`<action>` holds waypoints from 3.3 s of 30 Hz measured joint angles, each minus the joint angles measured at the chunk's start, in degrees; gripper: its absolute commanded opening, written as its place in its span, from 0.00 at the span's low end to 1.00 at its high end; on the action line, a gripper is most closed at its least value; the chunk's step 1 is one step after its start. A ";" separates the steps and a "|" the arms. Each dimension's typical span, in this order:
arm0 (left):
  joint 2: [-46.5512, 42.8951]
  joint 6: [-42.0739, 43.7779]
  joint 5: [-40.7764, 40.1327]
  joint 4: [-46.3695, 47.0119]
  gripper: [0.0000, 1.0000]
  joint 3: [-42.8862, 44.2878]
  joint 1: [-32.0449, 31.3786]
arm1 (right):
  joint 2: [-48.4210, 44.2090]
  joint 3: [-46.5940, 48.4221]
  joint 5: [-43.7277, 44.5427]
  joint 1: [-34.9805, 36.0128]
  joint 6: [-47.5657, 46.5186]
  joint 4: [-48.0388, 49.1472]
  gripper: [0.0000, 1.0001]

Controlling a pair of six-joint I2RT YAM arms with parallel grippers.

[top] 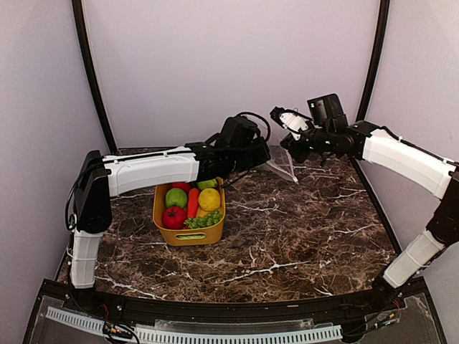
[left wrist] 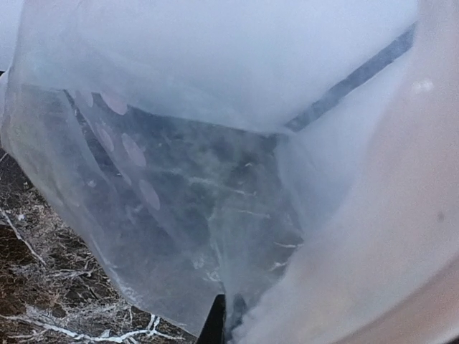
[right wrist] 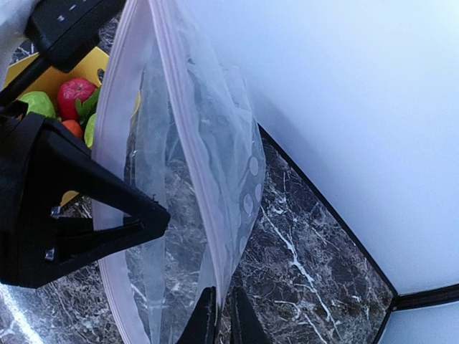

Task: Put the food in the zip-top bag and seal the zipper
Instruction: Adjust the zipper food storage bag at the corner of the board, then pick up the fake fruit from the bin.

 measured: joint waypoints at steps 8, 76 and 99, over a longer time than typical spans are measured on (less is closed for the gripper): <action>0.00 0.94 0.68 0.28 0.01 0.00 0.00 | 2.67 1.57 1.81 -0.33 1.53 1.07 0.39; -15.67 21.90 8.66 -27.93 0.85 -23.23 11.06 | 4.61 -7.39 -32.54 -17.20 3.78 -2.73 0.00; -5.95 25.00 14.69 -24.02 0.83 -18.78 15.52 | 4.42 -7.39 -37.05 -17.20 0.98 -4.90 0.00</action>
